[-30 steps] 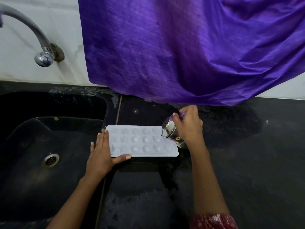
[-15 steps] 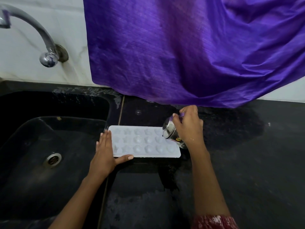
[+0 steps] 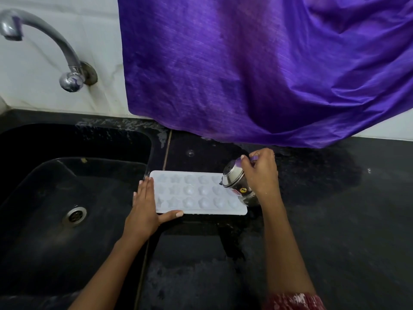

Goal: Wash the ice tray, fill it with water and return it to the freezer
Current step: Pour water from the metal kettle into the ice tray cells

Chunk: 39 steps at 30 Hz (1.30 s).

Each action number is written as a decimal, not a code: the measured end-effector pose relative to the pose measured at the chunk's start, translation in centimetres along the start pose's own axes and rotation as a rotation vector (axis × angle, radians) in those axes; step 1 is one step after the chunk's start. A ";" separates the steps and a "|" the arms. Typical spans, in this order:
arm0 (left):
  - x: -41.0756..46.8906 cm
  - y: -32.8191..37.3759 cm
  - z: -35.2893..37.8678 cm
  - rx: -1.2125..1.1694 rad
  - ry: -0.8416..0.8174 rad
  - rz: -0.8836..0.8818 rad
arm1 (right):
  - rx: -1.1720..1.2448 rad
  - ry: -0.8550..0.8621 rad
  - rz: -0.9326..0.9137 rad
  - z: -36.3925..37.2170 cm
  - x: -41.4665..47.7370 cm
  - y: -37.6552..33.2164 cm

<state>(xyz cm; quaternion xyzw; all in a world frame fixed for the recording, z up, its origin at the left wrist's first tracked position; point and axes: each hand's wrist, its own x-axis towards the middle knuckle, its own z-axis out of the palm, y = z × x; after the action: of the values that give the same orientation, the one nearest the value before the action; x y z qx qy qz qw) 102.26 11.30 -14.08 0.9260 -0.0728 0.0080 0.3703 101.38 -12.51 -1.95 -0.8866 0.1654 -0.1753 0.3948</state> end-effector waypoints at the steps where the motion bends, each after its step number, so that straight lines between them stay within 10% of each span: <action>1: 0.0 0.0 0.0 -0.002 0.000 0.000 | 0.026 -0.002 0.006 0.0 0.0 -0.1; 39: -0.2 0.3 -0.3 0.018 0.010 -0.004 | -0.125 -0.057 -0.194 1.4 -0.5 -2.1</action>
<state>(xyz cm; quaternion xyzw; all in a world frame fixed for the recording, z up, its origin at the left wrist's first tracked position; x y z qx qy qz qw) 102.05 11.27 -13.70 0.9295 -0.0692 0.0128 0.3622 101.89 -10.11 -1.34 -0.9259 0.0783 -0.1768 0.3244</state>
